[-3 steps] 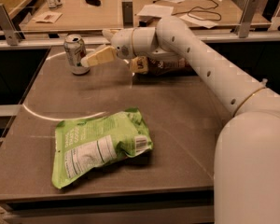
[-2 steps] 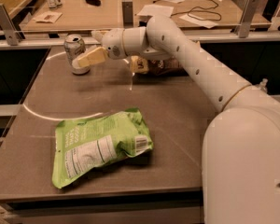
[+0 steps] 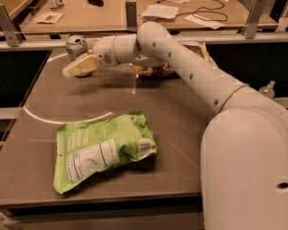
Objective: Move 7up can near green rice chip bag
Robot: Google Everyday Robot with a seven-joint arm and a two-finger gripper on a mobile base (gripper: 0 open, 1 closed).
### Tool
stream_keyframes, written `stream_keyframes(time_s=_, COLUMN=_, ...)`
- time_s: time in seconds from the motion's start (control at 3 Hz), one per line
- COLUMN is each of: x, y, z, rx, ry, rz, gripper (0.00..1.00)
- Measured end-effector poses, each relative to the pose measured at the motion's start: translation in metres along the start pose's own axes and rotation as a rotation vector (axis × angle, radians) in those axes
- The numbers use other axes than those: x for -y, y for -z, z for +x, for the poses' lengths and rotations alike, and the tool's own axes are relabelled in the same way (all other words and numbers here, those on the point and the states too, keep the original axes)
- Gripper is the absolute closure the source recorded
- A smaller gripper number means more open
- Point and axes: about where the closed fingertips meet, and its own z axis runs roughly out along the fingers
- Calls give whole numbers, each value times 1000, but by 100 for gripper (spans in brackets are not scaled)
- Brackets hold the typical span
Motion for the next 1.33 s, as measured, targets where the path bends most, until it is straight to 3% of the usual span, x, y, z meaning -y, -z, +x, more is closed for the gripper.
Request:
stream_keyframes(time_s=0.33, x=-1, y=-13, z=16, rx=-11, ry=-44, rz=2, gripper=0)
stream_keyframes(time_s=0.67, x=-2, y=-23, z=26, rx=-3, ry=-65, rz=-8, gripper=19)
stream_keyframes(time_s=1.33, x=-1, y=-27, z=23, rx=13, ry=-42, rz=-35, gripper=65)
